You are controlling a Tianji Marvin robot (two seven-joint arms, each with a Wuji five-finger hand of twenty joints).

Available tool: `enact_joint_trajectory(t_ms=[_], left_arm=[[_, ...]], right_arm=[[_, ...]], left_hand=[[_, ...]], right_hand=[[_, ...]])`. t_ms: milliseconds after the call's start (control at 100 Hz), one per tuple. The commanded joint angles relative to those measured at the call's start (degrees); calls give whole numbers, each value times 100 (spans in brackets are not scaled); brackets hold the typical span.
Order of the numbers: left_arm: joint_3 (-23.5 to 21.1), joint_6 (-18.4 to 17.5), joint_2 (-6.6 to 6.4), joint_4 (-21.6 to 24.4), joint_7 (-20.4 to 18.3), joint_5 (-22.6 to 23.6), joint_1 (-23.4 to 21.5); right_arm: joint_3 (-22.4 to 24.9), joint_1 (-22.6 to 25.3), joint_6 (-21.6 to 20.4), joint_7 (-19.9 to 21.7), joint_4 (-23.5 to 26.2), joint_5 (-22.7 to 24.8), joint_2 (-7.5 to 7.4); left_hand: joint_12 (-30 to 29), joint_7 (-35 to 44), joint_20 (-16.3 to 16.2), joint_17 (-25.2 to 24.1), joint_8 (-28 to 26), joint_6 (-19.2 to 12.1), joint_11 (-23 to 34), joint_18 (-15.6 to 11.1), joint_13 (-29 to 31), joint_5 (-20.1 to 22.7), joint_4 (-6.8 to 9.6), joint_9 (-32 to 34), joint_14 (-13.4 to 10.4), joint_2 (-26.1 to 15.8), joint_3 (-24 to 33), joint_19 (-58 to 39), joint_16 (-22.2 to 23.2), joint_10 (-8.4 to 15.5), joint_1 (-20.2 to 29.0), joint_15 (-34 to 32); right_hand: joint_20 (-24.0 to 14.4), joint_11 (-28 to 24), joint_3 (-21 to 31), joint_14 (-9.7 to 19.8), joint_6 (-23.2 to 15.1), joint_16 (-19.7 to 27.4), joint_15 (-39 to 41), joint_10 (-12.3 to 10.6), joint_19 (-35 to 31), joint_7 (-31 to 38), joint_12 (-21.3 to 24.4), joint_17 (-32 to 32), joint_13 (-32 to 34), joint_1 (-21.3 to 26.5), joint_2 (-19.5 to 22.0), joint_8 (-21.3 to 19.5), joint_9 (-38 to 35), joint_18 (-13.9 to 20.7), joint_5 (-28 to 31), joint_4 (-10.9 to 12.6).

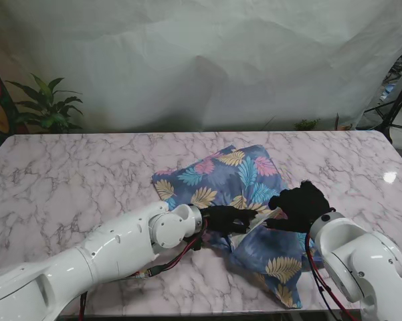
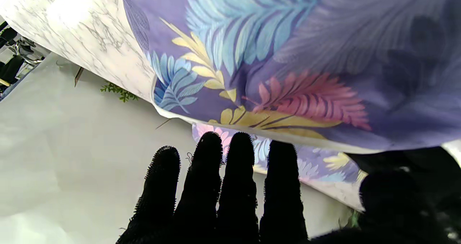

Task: Put a pillowcase on a pillow

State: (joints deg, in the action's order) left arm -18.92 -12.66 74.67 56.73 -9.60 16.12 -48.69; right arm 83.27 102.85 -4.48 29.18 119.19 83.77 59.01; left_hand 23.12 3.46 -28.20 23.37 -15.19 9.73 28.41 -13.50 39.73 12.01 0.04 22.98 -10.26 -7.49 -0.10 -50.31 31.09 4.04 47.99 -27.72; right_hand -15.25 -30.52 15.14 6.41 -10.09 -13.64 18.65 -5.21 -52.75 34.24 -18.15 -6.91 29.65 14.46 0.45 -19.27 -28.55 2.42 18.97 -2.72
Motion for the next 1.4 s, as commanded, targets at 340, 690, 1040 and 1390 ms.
enact_joint_trajectory(t_ms=[340,690,1040,1390], left_arm=[[85,463,-341,-80,-338,255,-264],[-130,985,-481,303,-346,381,-404],[-342,1034,-604,564,-338,423,-586],[-767,932,-806,1142,-264,542,-1030]], right_arm=[[-216,712,1531,127,598,580,213],[-298,444,1463,1160,170,-873,6],[-799,-790,834,519,-1690,-1123,-133],[-1258,-1645,664,304,-2430,-1359,-182]], left_hand=[[-151,-273,-24,1564,26,1211,-332,986,907,-353,-9,-226,2148,-62,-25,-3395,303,-1521,49,-1740],[-161,-207,2,1536,5,1195,-367,1031,850,-355,-7,-256,2196,-48,-15,-3374,279,-1539,98,-1726],[-163,-21,-5,1455,-62,1075,-381,1061,785,-199,-9,-277,2217,-41,-19,-3340,273,-1534,125,-1722],[-176,414,20,1320,-178,714,-436,1125,614,31,-15,-321,2249,-18,-7,-3201,235,-1564,203,-1604]], right_hand=[[226,61,-51,-750,861,229,-538,558,226,-614,156,317,-476,-515,316,455,755,-611,-679,-55],[392,951,-694,-631,523,387,-843,428,461,-948,504,406,-446,-555,1005,496,248,-589,-229,-71],[561,1039,-1161,-479,438,530,-1076,159,633,-1556,550,828,-1236,-459,1402,671,1463,-505,-1260,-8],[601,827,-1423,-364,293,520,-1035,5,620,-1822,505,888,-1355,-282,1564,686,1678,-427,-1318,20]])
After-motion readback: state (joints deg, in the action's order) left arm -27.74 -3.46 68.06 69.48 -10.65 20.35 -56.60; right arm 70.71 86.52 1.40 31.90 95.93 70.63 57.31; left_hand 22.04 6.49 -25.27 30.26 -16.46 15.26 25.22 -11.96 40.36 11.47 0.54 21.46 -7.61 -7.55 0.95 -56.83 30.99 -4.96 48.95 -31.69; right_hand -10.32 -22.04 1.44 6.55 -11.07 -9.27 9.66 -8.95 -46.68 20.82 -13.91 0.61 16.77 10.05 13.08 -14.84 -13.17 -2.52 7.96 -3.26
